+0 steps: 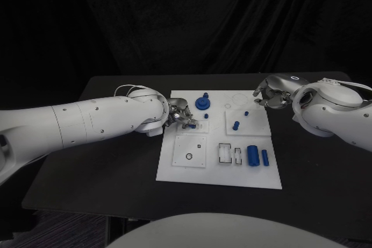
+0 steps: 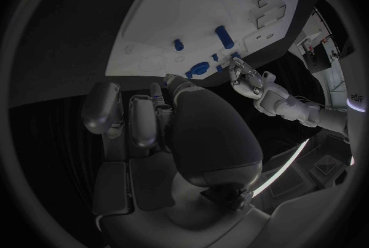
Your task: Assemble the parts on the task board
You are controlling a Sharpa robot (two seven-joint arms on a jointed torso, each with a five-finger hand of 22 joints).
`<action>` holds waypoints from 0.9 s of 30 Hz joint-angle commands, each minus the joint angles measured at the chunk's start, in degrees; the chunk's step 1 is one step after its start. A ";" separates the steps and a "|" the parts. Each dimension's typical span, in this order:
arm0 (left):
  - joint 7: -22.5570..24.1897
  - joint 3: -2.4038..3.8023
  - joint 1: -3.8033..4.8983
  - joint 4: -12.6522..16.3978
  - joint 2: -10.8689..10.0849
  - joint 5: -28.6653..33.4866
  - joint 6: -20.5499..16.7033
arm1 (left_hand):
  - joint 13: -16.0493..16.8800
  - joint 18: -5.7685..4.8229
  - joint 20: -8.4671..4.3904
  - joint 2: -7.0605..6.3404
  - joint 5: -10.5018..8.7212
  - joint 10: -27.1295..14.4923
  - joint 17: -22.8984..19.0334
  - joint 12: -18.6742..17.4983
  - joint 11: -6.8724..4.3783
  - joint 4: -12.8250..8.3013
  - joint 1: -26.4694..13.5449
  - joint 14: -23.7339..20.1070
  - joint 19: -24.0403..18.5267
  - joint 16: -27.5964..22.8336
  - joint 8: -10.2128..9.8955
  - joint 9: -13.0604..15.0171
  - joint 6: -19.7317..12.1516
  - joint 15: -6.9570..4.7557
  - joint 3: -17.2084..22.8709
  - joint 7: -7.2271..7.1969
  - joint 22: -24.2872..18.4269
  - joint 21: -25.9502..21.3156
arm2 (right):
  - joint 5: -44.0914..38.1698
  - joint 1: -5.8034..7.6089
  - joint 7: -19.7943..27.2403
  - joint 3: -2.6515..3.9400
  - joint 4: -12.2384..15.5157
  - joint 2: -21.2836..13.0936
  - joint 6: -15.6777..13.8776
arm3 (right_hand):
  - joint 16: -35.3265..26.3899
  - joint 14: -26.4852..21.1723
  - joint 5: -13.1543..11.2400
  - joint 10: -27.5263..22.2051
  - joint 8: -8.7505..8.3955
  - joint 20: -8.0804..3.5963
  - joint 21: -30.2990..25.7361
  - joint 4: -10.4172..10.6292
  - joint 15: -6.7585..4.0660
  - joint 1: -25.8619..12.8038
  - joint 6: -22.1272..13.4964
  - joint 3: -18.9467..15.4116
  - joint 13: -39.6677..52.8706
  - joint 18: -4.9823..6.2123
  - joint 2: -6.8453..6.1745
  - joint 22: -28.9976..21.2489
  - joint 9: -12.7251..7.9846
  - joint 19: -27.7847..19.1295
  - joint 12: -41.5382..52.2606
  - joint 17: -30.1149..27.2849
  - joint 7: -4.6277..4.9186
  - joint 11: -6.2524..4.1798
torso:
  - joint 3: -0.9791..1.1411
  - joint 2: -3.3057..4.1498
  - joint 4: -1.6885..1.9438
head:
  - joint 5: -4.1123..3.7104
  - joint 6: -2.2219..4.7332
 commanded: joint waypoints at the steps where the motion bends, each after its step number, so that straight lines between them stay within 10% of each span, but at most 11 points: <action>1: -0.15 -0.07 -0.15 0.10 0.06 0.30 0.75 | 15.08 -0.49 -0.33 -0.38 -3.34 6.06 15.05 0.20 -0.19 0.65 -1.32 5.84 -0.04 0.15 0.43 1.30 0.09 -0.22 0.50 -0.08 7.21 -0.47 | -0.20 -0.17 -0.97 0.05 -0.02 0.02 0.36 | -0.39 0.29 0.22 -0.39 -0.35 0.13 -0.27 -0.11 0.39 -0.04 0.03 0.35 4.10 0.56 -0.53 7.38 -0.05 -0.46 -0.20 -0.05 0.30 0.09 | 0.02 -0.01 0.01 | 0.02 -0.01; 15: 0.39 -0.07 -0.23 -0.07 0.46 0.30 0.16 | 15.08 -0.52 0.23 -1.02 -11.72 6.06 15.05 0.20 0.55 6.68 -7.56 5.84 0.17 0.15 -1.60 0.35 0.46 0.39 -5.43 0.78 7.70 -0.71 | 0.46 -0.20 -0.95 0.05 -0.04 0.07 0.63 | -0.62 0.17 0.21 -0.55 -0.34 0.18 -0.73 -0.15 0.44 -0.13 0.09 0.39 3.95 0.64 -0.65 7.26 -0.06 -0.62 -0.34 -0.27 0.33 0.14 | 0.01 0.00 -0.03 | 0.03 -0.01; 27: -0.01 -0.07 -0.27 -0.23 0.46 0.30 -0.32 | 15.08 -0.51 0.41 -0.23 -14.31 6.06 15.05 0.20 0.76 8.60 -10.42 5.84 0.27 0.15 -2.98 0.02 0.47 0.57 -10.10 0.99 7.98 -0.92 | 0.55 -0.21 -1.06 0.05 -0.15 0.06 0.91 | -0.68 0.14 0.21 -0.61 -0.34 0.20 -0.87 -0.16 0.46 -0.17 0.11 0.40 3.90 0.65 -0.71 7.23 -0.07 -0.67 -0.38 -0.31 0.34 0.15 | -0.01 0.01 -0.03 | 0.21 -0.01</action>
